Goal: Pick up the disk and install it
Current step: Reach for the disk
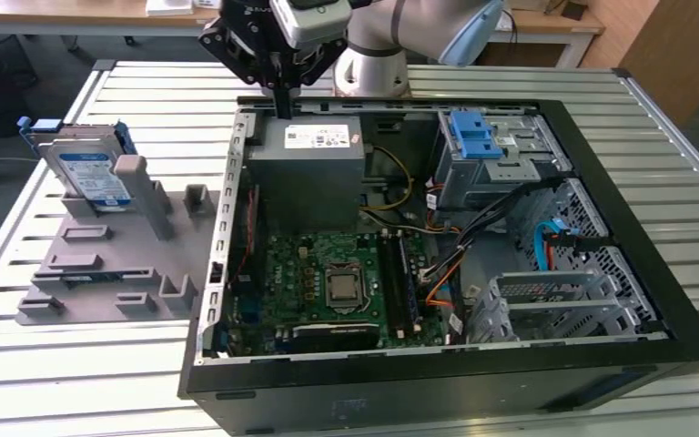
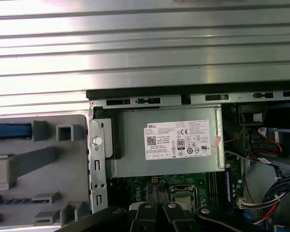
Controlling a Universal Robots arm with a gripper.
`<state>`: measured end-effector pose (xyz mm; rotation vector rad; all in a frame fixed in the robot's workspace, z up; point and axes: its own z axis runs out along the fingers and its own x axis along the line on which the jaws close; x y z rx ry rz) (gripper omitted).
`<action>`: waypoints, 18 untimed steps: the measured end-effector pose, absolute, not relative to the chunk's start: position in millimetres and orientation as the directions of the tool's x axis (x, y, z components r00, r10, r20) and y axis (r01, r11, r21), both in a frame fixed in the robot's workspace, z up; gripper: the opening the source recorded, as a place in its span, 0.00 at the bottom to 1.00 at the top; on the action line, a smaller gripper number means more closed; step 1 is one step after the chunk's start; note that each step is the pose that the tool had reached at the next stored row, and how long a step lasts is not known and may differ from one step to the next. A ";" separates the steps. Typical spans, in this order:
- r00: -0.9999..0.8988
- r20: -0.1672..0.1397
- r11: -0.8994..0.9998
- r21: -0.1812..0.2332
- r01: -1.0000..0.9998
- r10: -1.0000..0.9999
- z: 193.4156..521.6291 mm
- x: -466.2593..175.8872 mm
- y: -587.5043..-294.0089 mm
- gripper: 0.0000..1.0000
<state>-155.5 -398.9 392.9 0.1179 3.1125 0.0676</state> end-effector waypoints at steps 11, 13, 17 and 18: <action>-0.997 -0.024 0.996 0.044 0.075 0.076 392.8 -158.3 -398.9 0.11; -0.997 -0.024 0.996 0.044 0.075 0.076 392.8 -158.8 -398.9 0.11; -0.997 -0.024 0.996 0.044 0.075 0.076 392.8 -159.9 -398.9 0.11; -0.997 -0.024 0.996 0.044 0.075 0.076 392.8 -160.1 -398.9 0.11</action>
